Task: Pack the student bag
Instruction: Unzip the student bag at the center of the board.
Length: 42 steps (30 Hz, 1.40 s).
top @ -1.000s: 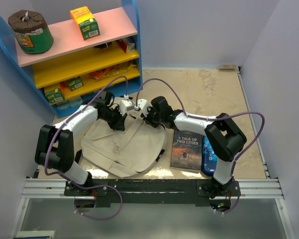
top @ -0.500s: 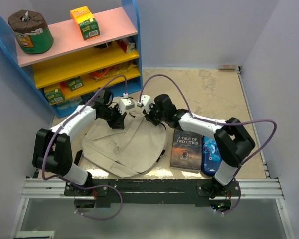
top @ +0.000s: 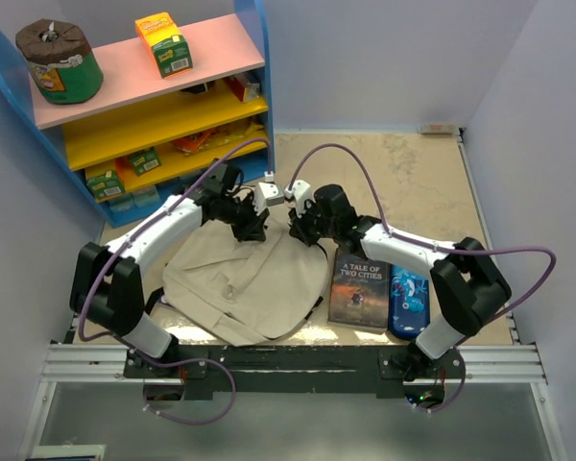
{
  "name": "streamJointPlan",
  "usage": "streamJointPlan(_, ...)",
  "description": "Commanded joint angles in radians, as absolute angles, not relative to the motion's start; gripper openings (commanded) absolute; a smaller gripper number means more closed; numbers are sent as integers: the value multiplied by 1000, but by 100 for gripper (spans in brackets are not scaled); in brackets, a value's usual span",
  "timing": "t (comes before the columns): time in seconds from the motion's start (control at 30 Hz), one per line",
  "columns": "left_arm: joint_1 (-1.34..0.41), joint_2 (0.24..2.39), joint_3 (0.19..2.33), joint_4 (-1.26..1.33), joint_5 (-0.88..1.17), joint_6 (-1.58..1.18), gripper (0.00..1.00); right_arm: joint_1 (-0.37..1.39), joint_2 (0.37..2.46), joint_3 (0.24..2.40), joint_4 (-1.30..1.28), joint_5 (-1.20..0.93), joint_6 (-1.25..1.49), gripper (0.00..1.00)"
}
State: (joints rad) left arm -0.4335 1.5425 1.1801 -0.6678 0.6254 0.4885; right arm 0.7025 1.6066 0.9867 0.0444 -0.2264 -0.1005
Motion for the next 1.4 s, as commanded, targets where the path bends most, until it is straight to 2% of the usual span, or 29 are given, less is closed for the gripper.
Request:
streamJointPlan(0.0,-472,1685,1273,-557,646,495,17,724,1546,971,147,-285,-75,0)
streamJointPlan(0.27,-472,1706,1255,-402,793,601,33,724,1522,913,202,-316,-43,0)
streamJointPlan(0.63,-295,1602,1147,-196,940,371,32,724,1502,867,287,-336,-8,0)
streamJointPlan(0.73,-285,1597,1150,-250,1017,411,33,723,1500,862,296,-325,-8,0)
streamJointPlan(0.83,-308,1586,1135,-328,1086,532,38,719,1493,853,316,-324,23,0)
streamJointPlan(0.97,-353,1591,1127,-399,1134,675,53,716,1474,850,341,-353,41,0)
streamJointPlan(1.07,-387,1621,1143,-429,1121,745,59,715,1471,851,345,-359,46,0)
streamJointPlan(1.27,-374,1733,1149,-387,1031,796,58,713,1451,838,364,-364,74,0)
streamJointPlan(1.37,-371,1756,1141,-361,1017,793,53,713,1439,828,367,-353,78,0)
